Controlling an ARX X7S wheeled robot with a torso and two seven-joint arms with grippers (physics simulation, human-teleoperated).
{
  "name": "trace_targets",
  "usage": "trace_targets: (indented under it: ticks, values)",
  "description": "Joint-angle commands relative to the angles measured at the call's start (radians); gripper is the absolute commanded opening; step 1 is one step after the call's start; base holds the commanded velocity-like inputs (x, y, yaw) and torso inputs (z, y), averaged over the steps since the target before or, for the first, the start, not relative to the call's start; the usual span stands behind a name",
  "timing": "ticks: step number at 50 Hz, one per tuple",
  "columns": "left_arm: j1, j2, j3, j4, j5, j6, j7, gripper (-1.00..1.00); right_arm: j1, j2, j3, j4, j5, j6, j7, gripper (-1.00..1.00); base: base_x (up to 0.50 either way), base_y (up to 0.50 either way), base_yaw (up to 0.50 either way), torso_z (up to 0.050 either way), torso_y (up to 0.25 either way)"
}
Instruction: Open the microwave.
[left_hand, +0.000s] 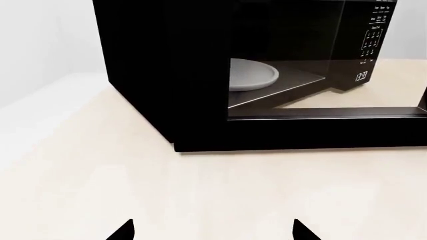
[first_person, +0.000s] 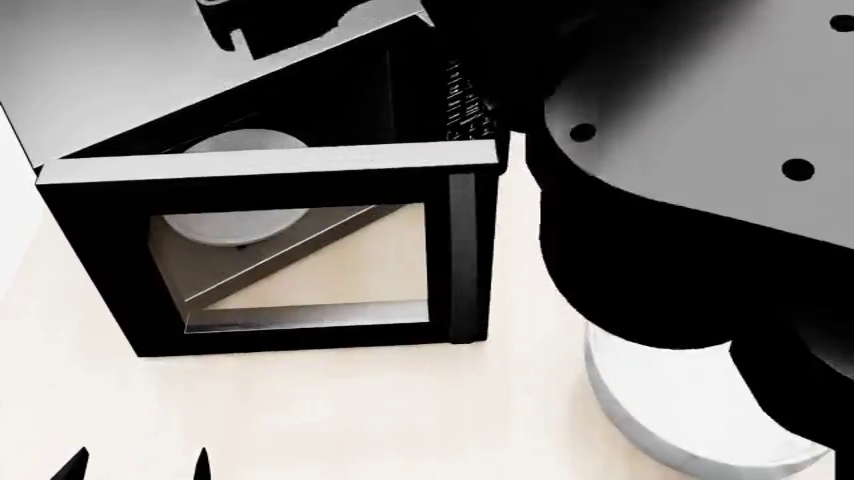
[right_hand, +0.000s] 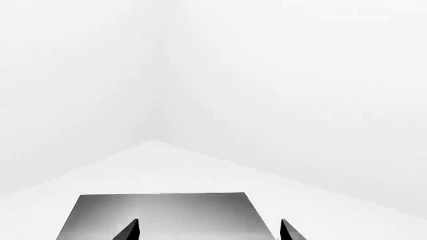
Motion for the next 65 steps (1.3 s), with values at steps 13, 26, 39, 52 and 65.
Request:
trace_targets:
  ticks: [13,26,39,52,65]
  values:
    - [-0.006,-0.002,0.005,-0.010,-0.020,0.001,0.008,1.00,0.277,-0.079,-0.198,0.594,-0.181,0.066,-0.350,1.00,0.00,0.00,0.00,0.000,0.000]
    - [-0.005,-0.004,0.010,-0.009,-0.018,0.002,0.004,1.00,0.336,-0.107,-0.281,0.736,-0.242,0.063,-0.471,1.00,0.00,0.00,0.00,0.000,0.000]
    - [-0.005,-0.005,0.012,-0.010,-0.022,0.005,0.003,1.00,0.319,-0.119,-0.301,0.773,-0.252,0.053,-0.491,1.00,0.00,0.00,0.00,0.000,0.000]
    - [-0.007,-0.008,0.014,-0.010,-0.025,0.004,0.000,1.00,0.285,-0.120,-0.314,0.772,-0.237,0.066,-0.501,1.00,0.00,0.00,0.00,0.000,0.000]
    - [-0.008,-0.010,0.016,-0.011,-0.028,0.004,-0.001,1.00,0.255,-0.117,-0.298,0.767,-0.202,0.080,-0.492,1.00,0.00,0.00,0.00,0.000,0.000]
